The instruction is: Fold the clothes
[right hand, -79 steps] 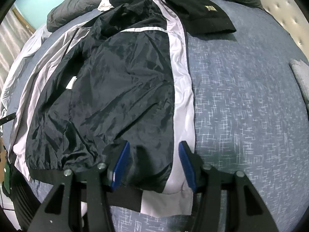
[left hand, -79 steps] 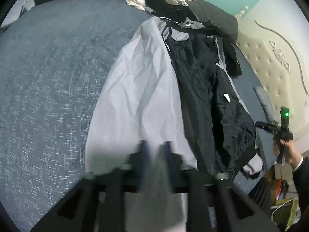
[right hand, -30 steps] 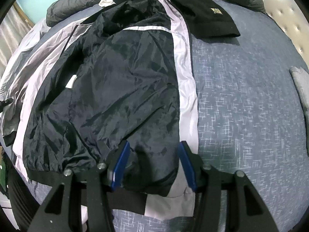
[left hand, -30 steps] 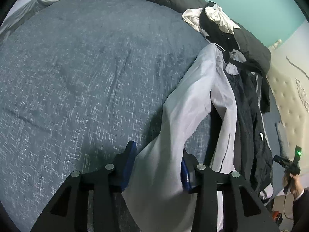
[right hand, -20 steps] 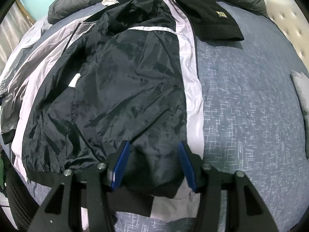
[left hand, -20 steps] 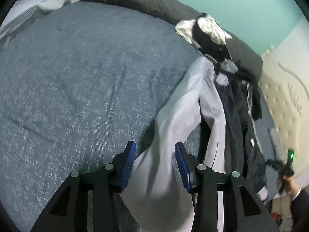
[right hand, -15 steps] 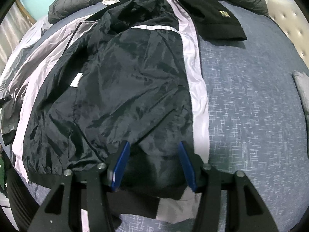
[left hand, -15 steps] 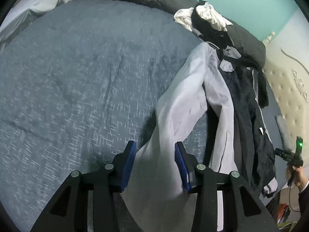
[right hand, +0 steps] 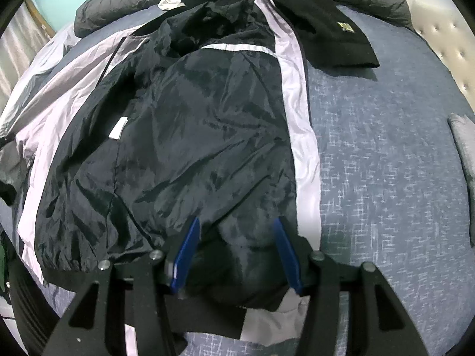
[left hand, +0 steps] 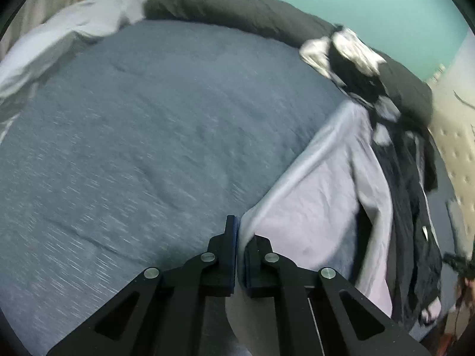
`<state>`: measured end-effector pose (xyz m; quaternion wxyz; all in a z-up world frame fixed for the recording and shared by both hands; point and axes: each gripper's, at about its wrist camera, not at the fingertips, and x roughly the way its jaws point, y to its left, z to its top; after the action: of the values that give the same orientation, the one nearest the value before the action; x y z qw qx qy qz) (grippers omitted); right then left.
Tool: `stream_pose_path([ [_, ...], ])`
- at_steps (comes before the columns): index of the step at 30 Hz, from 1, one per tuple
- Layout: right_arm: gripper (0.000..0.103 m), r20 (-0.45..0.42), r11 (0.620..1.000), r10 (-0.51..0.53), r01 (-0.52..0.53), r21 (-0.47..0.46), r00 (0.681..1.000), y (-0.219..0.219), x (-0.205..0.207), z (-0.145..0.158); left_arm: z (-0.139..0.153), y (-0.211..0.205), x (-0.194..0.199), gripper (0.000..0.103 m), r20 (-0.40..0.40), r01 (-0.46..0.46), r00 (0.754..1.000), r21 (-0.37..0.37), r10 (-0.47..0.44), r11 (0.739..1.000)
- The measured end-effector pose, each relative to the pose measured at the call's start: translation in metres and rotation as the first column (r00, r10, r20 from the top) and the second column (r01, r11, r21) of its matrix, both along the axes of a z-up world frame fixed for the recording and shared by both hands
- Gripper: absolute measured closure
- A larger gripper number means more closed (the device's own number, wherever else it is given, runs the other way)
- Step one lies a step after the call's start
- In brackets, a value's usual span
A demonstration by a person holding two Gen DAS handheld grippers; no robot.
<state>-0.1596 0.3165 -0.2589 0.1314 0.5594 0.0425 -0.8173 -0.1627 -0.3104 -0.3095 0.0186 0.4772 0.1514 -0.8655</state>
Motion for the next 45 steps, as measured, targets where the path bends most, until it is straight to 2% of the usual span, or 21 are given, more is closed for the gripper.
stream_pose_path([
  [3,0.05,-0.001,1.0,-0.017,0.017,-0.005,1.0,0.005,-0.001,0.002,-0.002,-0.025,-0.006,0.096,0.033,-0.084,0.996,-0.002,0.084,0.996],
  [5,0.05,-0.005,1.0,-0.018,0.018,-0.009,1.0,0.008,0.0,0.004,0.006,-0.026,-0.001,0.094,0.008,-0.102,0.995,0.0,0.102,0.995],
  [6,0.05,-0.007,1.0,-0.016,0.016,-0.008,1.0,0.009,0.0,0.005,0.011,-0.025,0.002,0.087,-0.012,-0.104,0.994,0.005,0.105,0.995],
  [7,0.05,-0.008,1.0,-0.013,0.013,-0.006,1.0,0.01,0.001,0.005,0.017,-0.022,0.006,0.081,-0.029,-0.099,0.995,0.004,0.099,0.995],
  [10,0.05,-0.001,1.0,-0.021,0.021,-0.006,1.0,0.015,0.002,0.003,0.03,-0.008,0.016,0.08,-0.064,-0.055,0.996,0.011,0.056,0.998],
  [13,0.05,-0.003,0.999,-0.041,0.041,-0.035,0.999,0.021,0.003,0.004,0.033,0.023,0.02,0.079,-0.071,0.043,0.997,0.059,-0.038,0.997],
  [16,0.05,-0.007,0.999,-0.041,0.041,-0.034,0.999,0.02,0.006,0.004,0.027,0.056,0.023,0.078,-0.062,0.113,0.992,0.111,-0.106,0.987],
  [20,0.05,0.002,0.998,-0.049,0.049,-0.035,0.999,0.025,0.008,0.003,0.009,0.105,0.027,0.077,-0.025,0.193,0.981,0.2,-0.192,0.961],
  [25,0.049,0.025,0.996,-0.061,0.062,-0.064,0.998,0.033,0.012,-0.001,-0.005,0.148,0.032,0.069,0.016,0.257,0.963,0.232,-0.268,0.938],
  [27,0.044,0.03,0.997,-0.046,0.048,-0.058,0.998,0.032,0.015,-0.003,-0.016,0.158,0.034,0.068,0.043,0.266,0.958,0.246,-0.285,0.932],
  [30,0.043,0.05,0.997,-0.039,0.042,-0.06,0.998,0.031,0.016,-0.01,-0.029,0.172,0.03,0.066,0.082,0.291,0.945,0.231,-0.317,0.928],
  [36,0.043,0.085,0.993,-0.108,0.112,-0.046,0.991,0.047,0.01,-0.025,-0.051,0.183,0.028,0.066,0.127,0.295,0.935,0.24,-0.331,0.925],
  [41,0.043,0.131,0.98,-0.179,0.188,-0.06,0.975,0.067,0.008,-0.039,-0.057,0.187,0.027,0.066,0.14,0.293,0.932,0.251,-0.334,0.922],
  [44,0.043,0.159,0.979,-0.167,0.182,-0.086,0.973,0.07,0.01,-0.048,-0.056,0.187,0.026,0.066,0.14,0.293,0.933,0.244,-0.332,0.925],
  [45,0.047,0.166,0.979,-0.162,0.179,-0.094,0.973,0.07,0.01,-0.051,-0.056,0.188,0.026,0.066,0.139,0.294,0.933,0.242,-0.333,0.925],
])
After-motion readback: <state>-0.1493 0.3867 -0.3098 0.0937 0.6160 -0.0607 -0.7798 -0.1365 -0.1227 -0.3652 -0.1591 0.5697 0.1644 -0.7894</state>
